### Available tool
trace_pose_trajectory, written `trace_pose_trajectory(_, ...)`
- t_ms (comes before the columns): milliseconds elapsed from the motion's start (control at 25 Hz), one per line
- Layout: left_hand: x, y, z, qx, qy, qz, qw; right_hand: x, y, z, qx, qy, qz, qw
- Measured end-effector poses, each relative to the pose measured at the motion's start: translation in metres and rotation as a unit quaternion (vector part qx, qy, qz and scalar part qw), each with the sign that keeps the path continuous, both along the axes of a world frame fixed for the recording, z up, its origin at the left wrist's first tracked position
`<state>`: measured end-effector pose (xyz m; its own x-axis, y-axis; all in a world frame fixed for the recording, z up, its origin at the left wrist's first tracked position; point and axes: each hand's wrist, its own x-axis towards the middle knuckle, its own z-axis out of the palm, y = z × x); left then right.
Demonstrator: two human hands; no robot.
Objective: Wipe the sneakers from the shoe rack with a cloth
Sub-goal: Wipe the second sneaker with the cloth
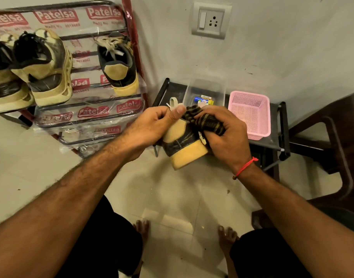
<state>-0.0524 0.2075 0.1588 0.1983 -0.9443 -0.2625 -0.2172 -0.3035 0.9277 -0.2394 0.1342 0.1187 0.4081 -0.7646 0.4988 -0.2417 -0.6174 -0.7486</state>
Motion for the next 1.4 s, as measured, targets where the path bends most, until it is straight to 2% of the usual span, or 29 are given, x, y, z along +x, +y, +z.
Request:
trace_pose_trajectory(80,-0.007,0.006,0.001,0.029,-0.022,-0.051,0.998,0.002,0.003,-0.006,0.056,0.004,0.005,0.998)
trace_pose_trajectory(160,-0.011,0.01,-0.002,0.051,-0.039,-0.06,0.996,0.007,0.011,-0.008,0.073,0.012,0.023,0.997)
trace_pose_trajectory(320,-0.01,0.013,0.006,0.094,0.009,0.027,0.995,0.008,0.012,0.009,0.068,-0.025,0.006,0.997)
trace_pose_trajectory(480,-0.009,0.012,0.006,0.1,0.122,0.101,0.982,0.007,0.039,0.025,-0.016,-0.082,0.006,0.996)
trace_pose_trajectory(560,-0.015,0.011,0.003,0.104,0.156,0.091,0.978,0.01,0.046,0.022,-0.044,-0.061,0.015,0.997)
trace_pose_trajectory(720,-0.019,0.013,-0.002,0.115,0.148,0.018,0.982,0.007,0.025,0.015,0.015,-0.069,-0.012,0.997)
trace_pose_trajectory(800,-0.017,0.012,-0.003,0.108,0.139,0.025,0.984,0.003,0.022,0.018,0.018,-0.022,0.035,0.999)
trace_pose_trajectory(840,-0.016,0.012,-0.002,0.104,0.131,0.035,0.985,0.001,0.023,0.021,-0.014,0.02,0.083,0.996)
trace_pose_trajectory(920,-0.015,0.012,0.0,0.104,0.113,0.036,0.988,-0.001,0.03,0.026,-0.122,0.106,0.193,0.968)
trace_pose_trajectory(1000,-0.015,0.013,0.0,0.104,0.103,0.03,0.989,-0.005,0.021,0.026,-0.167,0.152,0.247,0.942)
trace_pose_trajectory(1160,-0.014,0.007,-0.006,0.086,0.094,0.066,0.99,-0.012,-0.007,0.024,-0.121,0.147,0.155,0.969)
trace_pose_trajectory(1200,-0.014,0.006,-0.007,0.083,0.086,0.069,0.99,-0.009,-0.001,0.024,-0.131,0.155,0.168,0.965)
trace_pose_trajectory(1320,-0.016,0.006,-0.008,0.086,0.033,0.053,0.994,-0.004,0.021,0.019,-0.191,0.193,0.281,0.921)
trace_pose_trajectory(1400,-0.016,0.005,-0.009,0.084,0.032,0.056,0.994,-0.009,-0.003,0.021,-0.154,0.185,0.215,0.947)
